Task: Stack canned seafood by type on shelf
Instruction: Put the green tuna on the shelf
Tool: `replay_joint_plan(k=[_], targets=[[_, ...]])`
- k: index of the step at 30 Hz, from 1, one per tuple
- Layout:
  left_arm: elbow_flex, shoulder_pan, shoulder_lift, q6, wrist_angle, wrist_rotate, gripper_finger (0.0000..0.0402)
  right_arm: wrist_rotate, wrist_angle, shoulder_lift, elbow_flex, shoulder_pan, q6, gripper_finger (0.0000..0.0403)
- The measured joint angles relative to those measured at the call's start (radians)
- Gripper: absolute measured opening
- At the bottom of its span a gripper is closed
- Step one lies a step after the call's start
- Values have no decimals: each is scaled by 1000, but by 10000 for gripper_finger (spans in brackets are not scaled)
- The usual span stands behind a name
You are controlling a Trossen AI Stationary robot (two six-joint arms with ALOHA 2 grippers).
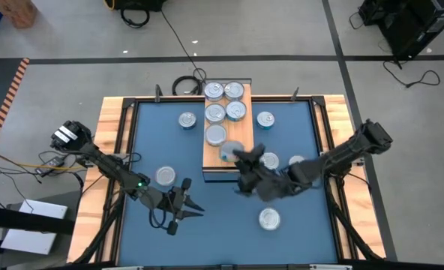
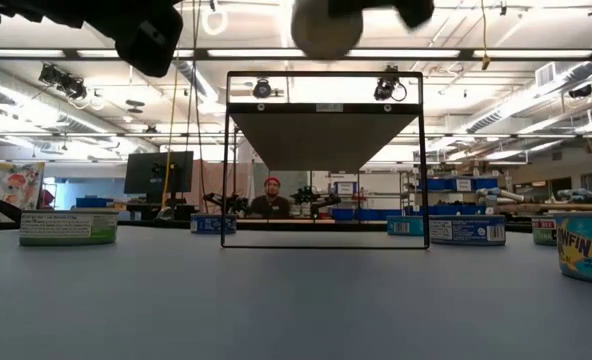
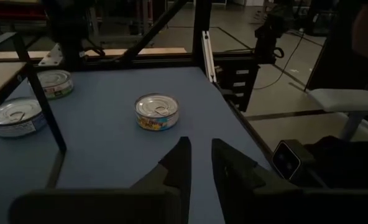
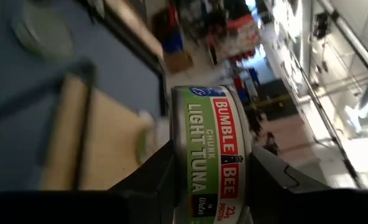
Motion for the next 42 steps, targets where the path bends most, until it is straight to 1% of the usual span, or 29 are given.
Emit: replay_joint_plan(k=[4, 6, 9, 13, 15, 19, 21, 24, 26, 30, 33, 36, 42], targets=[[0, 0, 0, 13, 3, -3, 65, -60, -121, 0, 0, -84, 7, 143], [0, 0, 0, 15, 5, -3, 65, -81, -154, 0, -1, -120, 22, 143], [0, 0, 0, 18, 5, -3, 65, -124, -160, 0, 0, -164, 25, 147], [0, 0, 0, 18, 5, -3, 65, -226, -160, -2, 3, -219, 15, 147], [0, 0, 1, 18, 5, -3, 65, -254, -161, -3, 3, -241, 17, 146], [0, 0, 1, 18, 5, -3, 64, -262, -162, -3, 3, -258, 9, 147], [0, 0, 1, 18, 8, -2, 64, -260, -161, -6, 3, -258, -22, 147], [0, 0, 1, 18, 30, -1, 64, -241, -175, -24, 5, -246, -37, 147], [0, 0, 1, 18, 32, -1, 64, -205, -184, -41, 13, -241, -45, 147], [0, 1, 1, 18, 32, -1, 64, -188, -185, -91, 18, -245, 22, 148], [0, 0, 1, 17, 32, -1, 64, -244, -225, -112, 18, -261, 111, 149], [0, 1, 1, 16, 32, -1, 64, -349, -276, -129, 18, -306, 189, 149], [0, 1, 2, 15, 29, -1, 64, -478, -314, -106, -10, -389, 155, 150]])
